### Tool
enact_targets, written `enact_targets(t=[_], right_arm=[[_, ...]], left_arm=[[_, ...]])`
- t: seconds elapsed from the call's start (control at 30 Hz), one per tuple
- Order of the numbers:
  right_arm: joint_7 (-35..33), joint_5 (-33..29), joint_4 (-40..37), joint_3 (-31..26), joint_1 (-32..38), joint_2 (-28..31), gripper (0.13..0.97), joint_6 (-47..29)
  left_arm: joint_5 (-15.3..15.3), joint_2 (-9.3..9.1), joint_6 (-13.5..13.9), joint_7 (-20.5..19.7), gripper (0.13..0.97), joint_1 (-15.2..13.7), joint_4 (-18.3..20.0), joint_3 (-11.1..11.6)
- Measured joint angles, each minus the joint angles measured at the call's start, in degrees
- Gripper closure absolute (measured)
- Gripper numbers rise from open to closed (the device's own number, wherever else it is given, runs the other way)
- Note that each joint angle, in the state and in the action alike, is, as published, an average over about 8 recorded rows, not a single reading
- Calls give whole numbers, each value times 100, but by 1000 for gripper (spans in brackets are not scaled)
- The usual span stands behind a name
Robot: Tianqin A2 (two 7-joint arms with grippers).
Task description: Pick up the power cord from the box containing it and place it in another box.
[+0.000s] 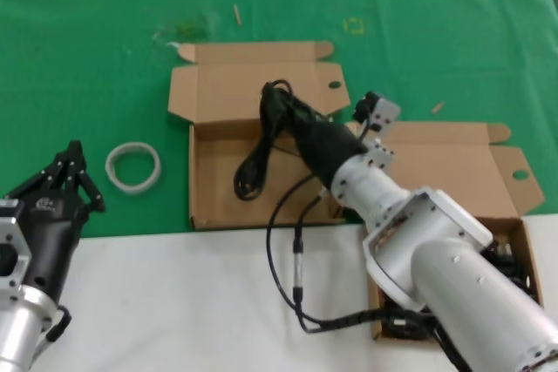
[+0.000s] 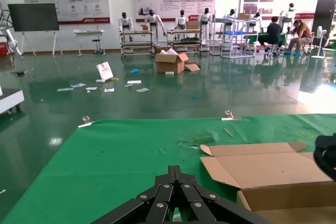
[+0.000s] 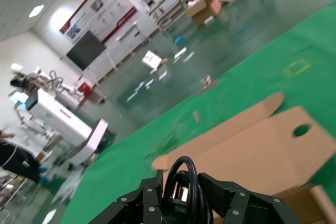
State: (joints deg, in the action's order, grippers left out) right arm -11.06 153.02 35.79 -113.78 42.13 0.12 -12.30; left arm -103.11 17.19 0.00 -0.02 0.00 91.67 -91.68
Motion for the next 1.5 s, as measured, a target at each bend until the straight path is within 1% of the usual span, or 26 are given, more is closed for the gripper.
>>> enact_targets(t=[0.1,0.2,0.37,0.6,0.67,0.8,0.93,0.97,1.07,1.17,1.3,1.33,1.37,1.5], right_arm=[[-64,269,-200,-292,132,-7,836,-5],[-86,387,-323,-447,194,-10,836,26],[-115,454,-464,-534,230,-12,837,69],[-173,470,-423,-623,175,-12,796,204],[-231,470,-384,-588,139,-12,790,249],[-422,471,-295,-382,56,-12,734,285],[-720,471,-127,-24,-75,-12,678,265],[-806,471,-62,80,-119,-12,678,256],[-1123,440,290,455,-309,-12,678,199],[-1451,278,861,888,-551,-3,611,24],[-1782,-163,1862,1416,-903,78,522,-422],[-1821,-298,2124,1512,-990,115,500,-541],[-1844,-428,2381,1591,-1074,158,500,-648],[-1735,-912,3427,1748,-1443,383,406,-795]], left_arm=[[0,0,0,0,957,0,0,0],[0,0,0,0,957,0,0,0],[0,0,0,0,957,0,0,0],[0,0,0,0,957,0,0,0],[0,0,0,0,957,0,0,0],[0,0,0,0,957,0,0,0],[0,0,0,0,957,0,0,0],[0,0,0,0,957,0,0,0],[0,0,0,0,957,0,0,0],[0,0,0,0,957,0,0,0],[0,0,0,0,957,0,0,0],[0,0,0,0,957,0,0,0],[0,0,0,0,957,0,0,0],[0,0,0,0,957,0,0,0]])
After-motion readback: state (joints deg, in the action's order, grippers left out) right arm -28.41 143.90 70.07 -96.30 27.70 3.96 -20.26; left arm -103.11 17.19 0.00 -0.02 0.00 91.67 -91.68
